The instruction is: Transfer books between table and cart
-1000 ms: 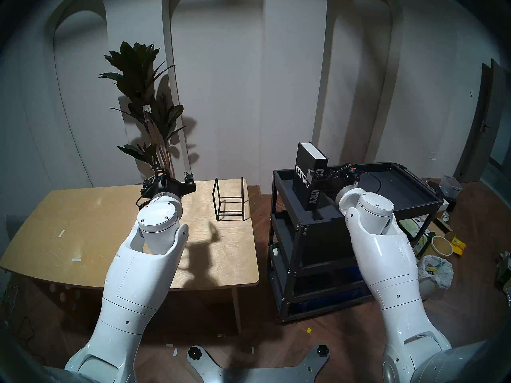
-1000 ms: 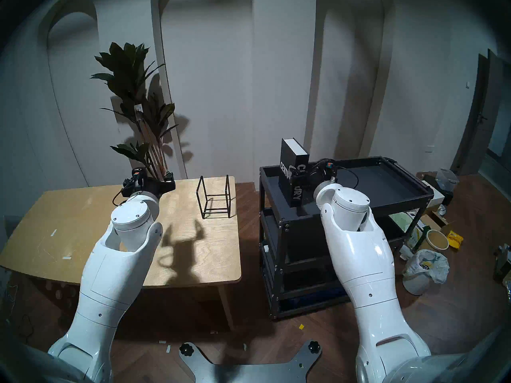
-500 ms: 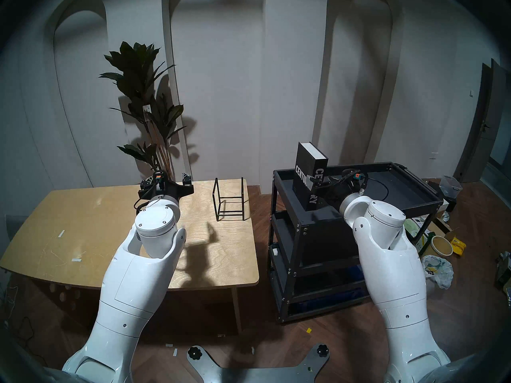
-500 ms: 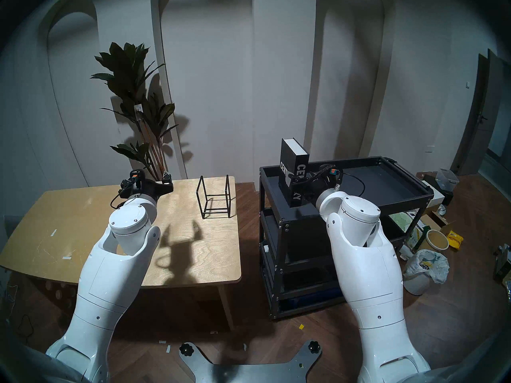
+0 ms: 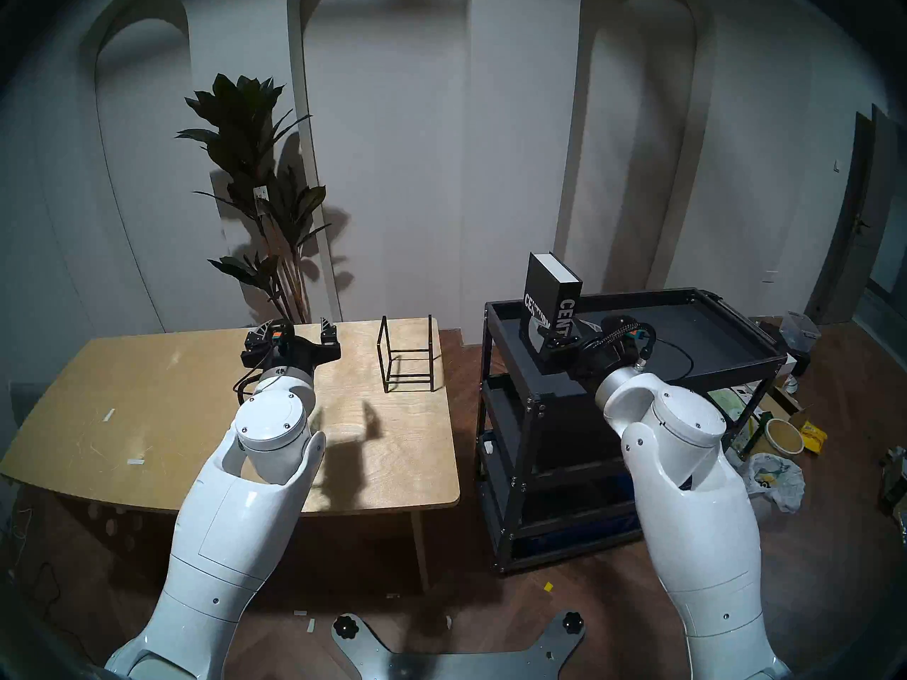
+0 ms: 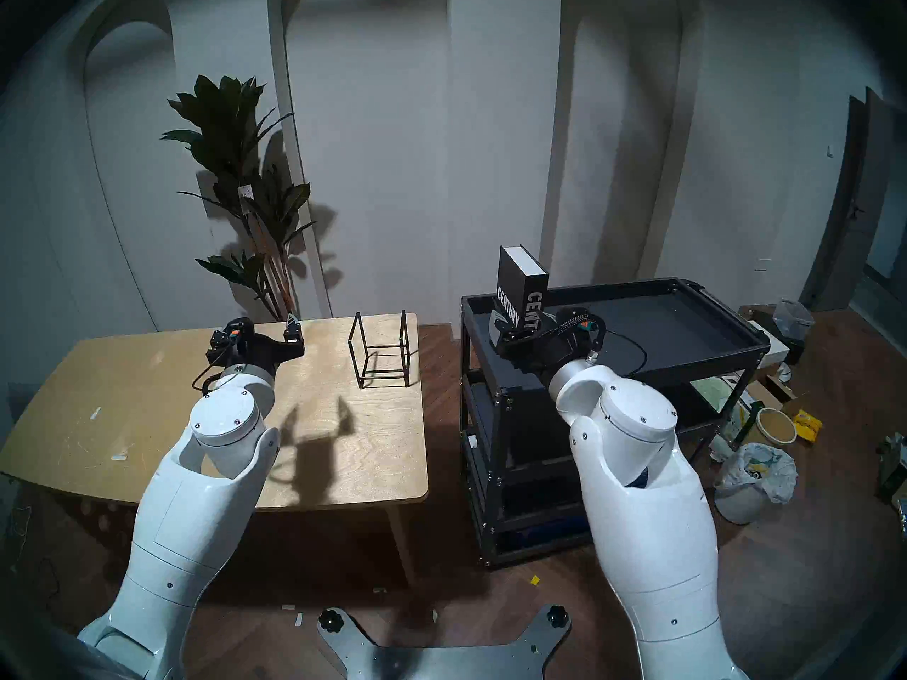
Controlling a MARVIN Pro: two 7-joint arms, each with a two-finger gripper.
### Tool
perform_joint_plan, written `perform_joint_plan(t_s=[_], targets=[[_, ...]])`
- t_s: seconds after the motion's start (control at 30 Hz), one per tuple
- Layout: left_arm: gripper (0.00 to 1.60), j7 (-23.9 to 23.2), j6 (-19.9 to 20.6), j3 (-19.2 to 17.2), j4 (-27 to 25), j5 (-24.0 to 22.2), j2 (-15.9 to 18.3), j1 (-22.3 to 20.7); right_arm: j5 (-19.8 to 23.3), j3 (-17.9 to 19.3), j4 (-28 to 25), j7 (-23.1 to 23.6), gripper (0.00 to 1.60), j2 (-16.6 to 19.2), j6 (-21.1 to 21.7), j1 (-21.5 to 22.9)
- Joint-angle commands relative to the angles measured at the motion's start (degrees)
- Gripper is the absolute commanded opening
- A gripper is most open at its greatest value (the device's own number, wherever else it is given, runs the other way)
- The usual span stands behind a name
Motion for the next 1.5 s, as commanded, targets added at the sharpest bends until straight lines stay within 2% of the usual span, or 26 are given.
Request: perform_joint_plan(t_s=[0.0,0.17,0.37,0.5,0.77,0.9,1.47], targets=[[1.60,-1.00,-3.78,-1.00,-2.59,0.42,1.41,1.77,-5.37,-2.46,-3.69,-4.50,1.60,-2.12,-6.49,-6.39],[1.60,-1.97,-6.03,-1.63,-3.10,0.38,2.00,3.09,-8.92,-3.63,-3.40,-7.53,1.60,-4.07,-10.87,-9.63],[1.60,-3.62,-8.72,-2.06,-3.58,0.26,2.76,4.55,-12.40,-4.58,-1.31,-10.53,1.60,-6.22,-16.32,-9.63],[1.60,-4.55,-9.76,-2.28,-3.81,0.00,3.09,5.05,-11.94,-4.14,-0.37,-10.52,1.60,-7.07,-18.41,-8.92],[1.60,-5.84,-9.84,-2.61,-3.70,-0.69,3.15,5.05,-10.55,-3.73,2.82,-8.49,1.60,-5.95,-25.79,-7.54],[1.60,-6.09,-9.85,-2.64,-3.67,-0.93,3.23,5.06,-12.29,-3.81,3.90,-10.26,1.60,-6.49,-25.07,-6.32],[1.60,-6.29,-9.97,-2.70,-3.65,-1.03,3.27,5.09,-12.67,-4.02,4.23,-10.79,1.60,-6.45,-25.72,-6.17]])
